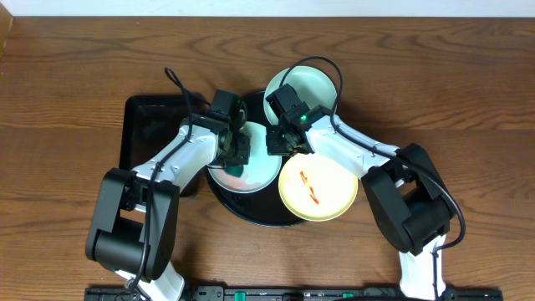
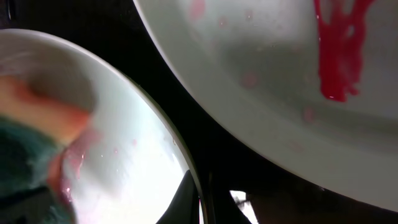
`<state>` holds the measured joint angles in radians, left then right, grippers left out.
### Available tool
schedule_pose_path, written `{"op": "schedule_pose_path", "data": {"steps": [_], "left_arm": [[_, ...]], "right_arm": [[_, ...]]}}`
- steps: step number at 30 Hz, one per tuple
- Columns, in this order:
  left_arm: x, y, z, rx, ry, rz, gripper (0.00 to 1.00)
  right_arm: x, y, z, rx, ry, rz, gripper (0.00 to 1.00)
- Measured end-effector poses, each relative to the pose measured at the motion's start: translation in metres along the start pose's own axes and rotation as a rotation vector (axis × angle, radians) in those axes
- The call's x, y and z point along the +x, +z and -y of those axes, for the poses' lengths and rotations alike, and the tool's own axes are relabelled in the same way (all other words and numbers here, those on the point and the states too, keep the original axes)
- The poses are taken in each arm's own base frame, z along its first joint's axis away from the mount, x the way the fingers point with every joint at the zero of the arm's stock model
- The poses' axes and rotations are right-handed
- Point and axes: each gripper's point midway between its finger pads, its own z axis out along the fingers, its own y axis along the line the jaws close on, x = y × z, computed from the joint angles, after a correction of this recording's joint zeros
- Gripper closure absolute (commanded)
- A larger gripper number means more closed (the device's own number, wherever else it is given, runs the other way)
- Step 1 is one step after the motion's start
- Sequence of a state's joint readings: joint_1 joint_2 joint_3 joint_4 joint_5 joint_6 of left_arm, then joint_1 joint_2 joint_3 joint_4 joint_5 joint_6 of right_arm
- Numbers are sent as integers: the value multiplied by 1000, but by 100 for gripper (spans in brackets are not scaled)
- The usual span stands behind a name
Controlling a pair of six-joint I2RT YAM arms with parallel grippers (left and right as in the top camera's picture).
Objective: Clean dirty plates on tray and stack at the side
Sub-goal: 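Scrub the left pale green plate with the sponge in circles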
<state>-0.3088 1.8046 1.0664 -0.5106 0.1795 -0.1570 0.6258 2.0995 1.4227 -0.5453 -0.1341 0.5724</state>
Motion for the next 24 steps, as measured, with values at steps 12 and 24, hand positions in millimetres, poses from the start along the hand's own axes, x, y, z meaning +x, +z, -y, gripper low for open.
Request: {"op": "schedule_pose_path", "data": {"steps": [12,24], "left_arm": [[-57,-6,2,-48,48,249,93],[-40,3,-26,-201,-128,184,93]], "right_arm": [[3,0,0,-3,4,-16,99],[2,0,0,-3,2,-9,99]]}}
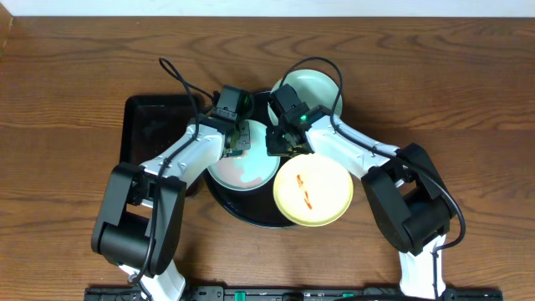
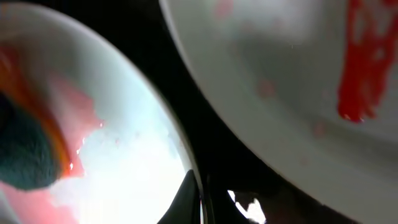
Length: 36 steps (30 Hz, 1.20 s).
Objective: Clean dirty plates on tray and stack at the side
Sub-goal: 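Scrub the left pale green plate with the sponge in circles, then lift the sponge and return it above the black rectangular tray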
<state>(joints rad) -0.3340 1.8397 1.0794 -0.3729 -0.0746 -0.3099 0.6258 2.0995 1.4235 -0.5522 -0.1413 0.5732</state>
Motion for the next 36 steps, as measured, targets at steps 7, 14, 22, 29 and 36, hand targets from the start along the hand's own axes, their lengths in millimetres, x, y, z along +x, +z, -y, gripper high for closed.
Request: {"op": "schedule_pose_path", "data": {"steps": [7,14,22,29,36], "left_arm": [[17,-5,11,122,88,-111,93],[19,-12,14,223,91,-166,93],[-38,-67,-24,261,-73,-16,92],[-71,-140,-65,259,-227,173,92],[-63,-139,-66,248,-237,140,92]], "right_arm": [[0,0,0,1,-4,-1,99],[1,0,0,2,-4,-5,99],[3,0,0,-3,-14,-15,99],[5,-6,-1,2,-97,-31,99],[-15,-66,3,104,-156,110,99]]}}
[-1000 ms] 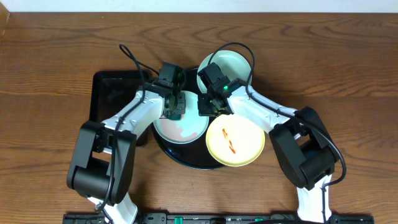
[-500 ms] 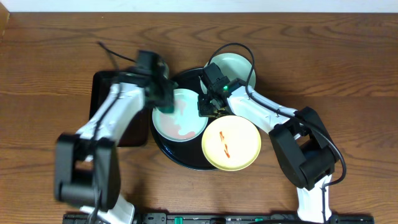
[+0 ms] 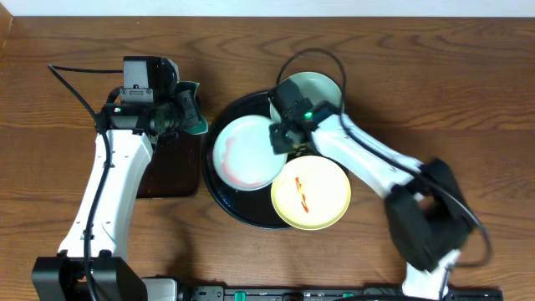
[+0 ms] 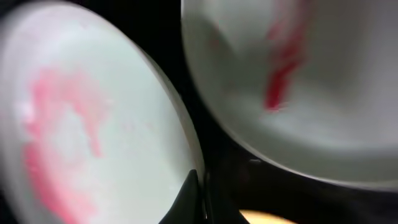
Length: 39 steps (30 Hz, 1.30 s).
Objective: Clean dirty plates on tray and stack at the side
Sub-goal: 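Lift the sponge and return it above the black rectangular tray, then lift the top pale green plate with the right gripper and carry it right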
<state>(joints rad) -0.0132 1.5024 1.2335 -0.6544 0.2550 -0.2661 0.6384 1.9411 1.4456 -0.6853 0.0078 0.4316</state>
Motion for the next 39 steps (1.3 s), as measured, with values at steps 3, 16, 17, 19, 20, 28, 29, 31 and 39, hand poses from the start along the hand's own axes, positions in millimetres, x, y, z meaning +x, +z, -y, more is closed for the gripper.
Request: {"op": "schedule_pose_path", "data": {"steps": [3,16,17,19,20,28,29,31,39], "left_arm": [[-1,0,-2,-10,0,4,93],[-1,0,-4,-22,0,7,93],[-1,0,-4,-23,0,7,93],[-1,0,-4,-24,0,6,93],[0,1,-5,-26,-1,3,93],[5,4,-7,-30,-3,-9,92],[5,4,-7,-30,-3,-9,92],[5,4,-7,-29,-3,-9,93],[5,4,-7,-29,-3,-9,92]], "right_arm": [[-24,-46,7,64,-34,134,99],[-42,-113,-21,436,-320,452,99],[-43,-118,-24,467,-338,479,99],[-45,-132,-33,542,-375,546,99],[-46,-135,-34,560,-382,562,99],[-48,-176,-42,770,-403,714,99],[-48,-180,-42,793,-405,724,99],[-48,-185,-41,828,-411,734,99],[-48,-190,-36,870,-410,740,99]]}}
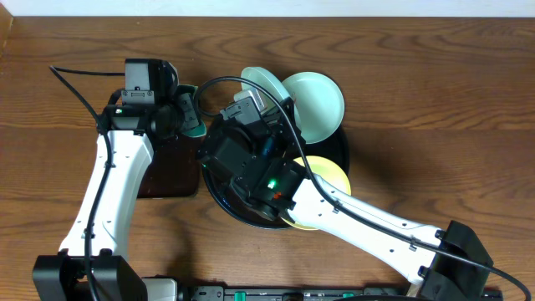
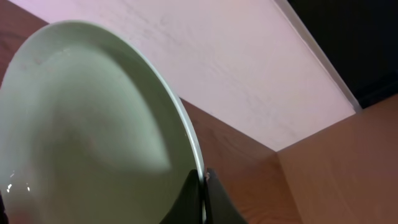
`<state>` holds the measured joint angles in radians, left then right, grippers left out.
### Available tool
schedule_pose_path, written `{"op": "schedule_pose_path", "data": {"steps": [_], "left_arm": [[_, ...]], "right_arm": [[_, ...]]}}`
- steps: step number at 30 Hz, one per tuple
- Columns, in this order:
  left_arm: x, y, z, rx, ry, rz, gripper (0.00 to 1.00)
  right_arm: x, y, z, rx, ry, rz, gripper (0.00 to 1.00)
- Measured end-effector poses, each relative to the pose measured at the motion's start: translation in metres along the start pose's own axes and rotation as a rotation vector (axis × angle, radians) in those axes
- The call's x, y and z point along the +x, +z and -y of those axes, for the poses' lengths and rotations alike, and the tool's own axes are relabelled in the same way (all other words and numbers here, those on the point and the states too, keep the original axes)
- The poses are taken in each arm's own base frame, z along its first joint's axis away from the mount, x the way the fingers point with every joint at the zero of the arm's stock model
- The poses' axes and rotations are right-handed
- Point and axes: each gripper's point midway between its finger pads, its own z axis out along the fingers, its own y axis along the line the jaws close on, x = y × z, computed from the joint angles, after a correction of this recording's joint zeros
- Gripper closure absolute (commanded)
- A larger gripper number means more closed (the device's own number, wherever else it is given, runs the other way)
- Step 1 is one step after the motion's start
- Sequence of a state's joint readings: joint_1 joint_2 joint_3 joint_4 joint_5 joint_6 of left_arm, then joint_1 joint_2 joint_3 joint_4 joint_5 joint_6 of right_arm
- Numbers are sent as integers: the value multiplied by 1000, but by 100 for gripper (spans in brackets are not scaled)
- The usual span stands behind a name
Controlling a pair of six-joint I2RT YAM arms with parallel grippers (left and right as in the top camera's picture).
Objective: Clean dirty plates on tray and stack at the side
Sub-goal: 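Lift the top pale green plate with the right gripper and carry it right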
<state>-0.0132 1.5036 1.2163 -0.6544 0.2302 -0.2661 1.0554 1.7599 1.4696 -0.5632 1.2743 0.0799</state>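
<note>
My right gripper (image 2: 203,184) is shut on the rim of a pale plate (image 2: 93,130), which it holds up on edge, high above the round black tray (image 1: 224,201). From overhead the lifted plate (image 1: 257,84) shows edge-on beside the right gripper (image 1: 267,104). On the tray's far side lies a mint plate (image 1: 318,100). A yellow plate (image 1: 326,171) shows partly under my right arm. Left of the round tray, my left gripper (image 1: 189,117) is shut on a teal sponge (image 1: 196,125).
A rectangular black tray (image 1: 167,180) lies on the wooden table (image 1: 435,100) under my left arm. My raised right arm covers most of the round tray. A pale wall lies beyond the table's far edge.
The plate lay flat on the round tray with a pink smear, my right gripper on its rim. Now it is lifted and tilted on edge. The left arm has not moved.
My left gripper held the sponge on the plate while my right gripper gripped the rim. Then the sponge was at the plate's far part. Then the left arm was back by the rectangular tray, the plate still smeared pink. Now the plate hangs in my right gripper.
</note>
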Motion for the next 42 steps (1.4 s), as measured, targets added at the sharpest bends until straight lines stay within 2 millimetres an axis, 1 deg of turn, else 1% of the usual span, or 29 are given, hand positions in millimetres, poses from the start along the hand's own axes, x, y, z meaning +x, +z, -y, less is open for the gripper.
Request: {"op": "schedule_pose_path", "data": {"steps": [3,7,9,12,15,16,18,20,22,24,28,31,32,33,35,37,39,40,42], "left_arm": [[0,0,0,0,0,0,93],[0,0,0,0,0,0,93],[0,0,0,-1,0,0,93],[0,0,0,-1,0,0,92],[0,0,0,-1,-1,-1,93],[0,0,0,-1,-1,-1,93],[0,0,0,-1,-1,-1,92],[0,0,0,-1,-1,-1,93],[0,0,0,-2,-1,-1,93],[0,0,0,-2,-1,-1,92],[0,0,0,-1,-1,-2,92],[1,0,0,-1,-1,-2,93],[1,0,0,-1,-1,-2,92],[1,0,0,-1,-1,-2,92],[1,0,0,-1,-1,-2,92],[1,0,0,-2,-1,-4,93],[2,0,-1,-3,-2,-8,92],[2,0,-1,-3,-2,-8,93],[3,0,-1,-5,-3,-14,93]], "right_arm": [[7,0,-7,-44,-24,-21,99],[37,7,-27,-196,-37,-133,99],[55,16,-38,-303,5,-229,99],[75,32,-52,-472,112,-370,99],[87,44,-57,-631,235,-487,99],[90,50,-52,-702,306,-534,99],[94,57,-39,-768,393,-587,99],[102,69,-8,-809,512,-644,99],[112,82,22,-795,597,-682,99],[133,97,57,-743,686,-736,99],[176,116,101,-653,791,-840,99],[205,129,132,-569,860,-885,99],[219,135,146,-527,894,-900,99],[223,136,149,-516,903,-906,99],[243,141,159,-471,933,-931,99],[267,142,161,-428,950,-968,99],[288,142,158,-397,955,-1003,99],[301,142,153,-383,954,-1015,99],[317,140,142,-373,946,-1037,99]]}}
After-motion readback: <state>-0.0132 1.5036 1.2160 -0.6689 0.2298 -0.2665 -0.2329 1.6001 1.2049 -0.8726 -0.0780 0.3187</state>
